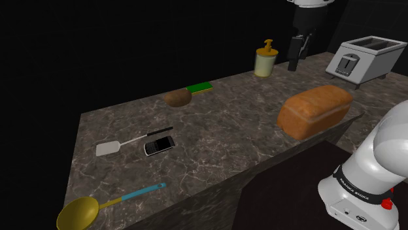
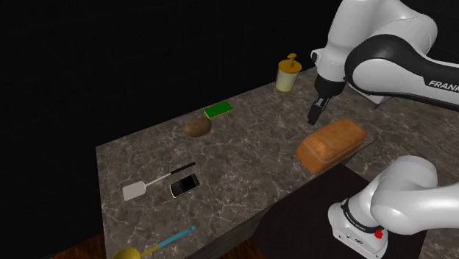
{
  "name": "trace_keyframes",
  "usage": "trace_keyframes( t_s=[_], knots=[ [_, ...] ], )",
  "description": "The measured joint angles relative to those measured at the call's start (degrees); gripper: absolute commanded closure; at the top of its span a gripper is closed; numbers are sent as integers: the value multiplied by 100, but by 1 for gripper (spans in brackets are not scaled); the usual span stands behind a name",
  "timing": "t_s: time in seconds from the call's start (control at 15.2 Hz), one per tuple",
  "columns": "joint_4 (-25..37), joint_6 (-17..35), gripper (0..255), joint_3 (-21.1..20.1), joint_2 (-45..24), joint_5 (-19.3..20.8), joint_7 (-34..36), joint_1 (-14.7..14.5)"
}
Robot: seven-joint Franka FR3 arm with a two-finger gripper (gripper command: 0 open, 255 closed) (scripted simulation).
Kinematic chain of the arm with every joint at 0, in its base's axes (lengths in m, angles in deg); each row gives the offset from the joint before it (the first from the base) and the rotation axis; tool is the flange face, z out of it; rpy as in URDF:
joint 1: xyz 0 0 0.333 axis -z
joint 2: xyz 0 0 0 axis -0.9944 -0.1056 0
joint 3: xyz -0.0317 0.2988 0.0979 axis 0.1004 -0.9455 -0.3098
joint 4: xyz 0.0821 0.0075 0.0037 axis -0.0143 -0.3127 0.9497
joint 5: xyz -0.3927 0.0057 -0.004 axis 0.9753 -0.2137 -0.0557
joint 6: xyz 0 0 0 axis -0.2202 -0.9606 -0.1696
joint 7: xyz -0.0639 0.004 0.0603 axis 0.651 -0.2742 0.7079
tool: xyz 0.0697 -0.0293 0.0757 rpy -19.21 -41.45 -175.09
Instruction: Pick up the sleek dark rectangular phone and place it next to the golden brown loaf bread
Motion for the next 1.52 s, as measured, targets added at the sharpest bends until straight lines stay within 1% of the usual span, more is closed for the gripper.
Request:
trace_keyframes(
  t_s=[0.13, 0.66, 0.99, 1.52],
  knots=[
    [23, 67, 0, 1, -84, -1, -50, -28],
    [286, 1202, 0, -141, -1374, -93, -691, -493],
    [580, 1869, 0, -281, -2263, -138, -1116, -773],
    [1298, 2618, 0, -571, -3608, -137, -1780, -1164]
  ],
)
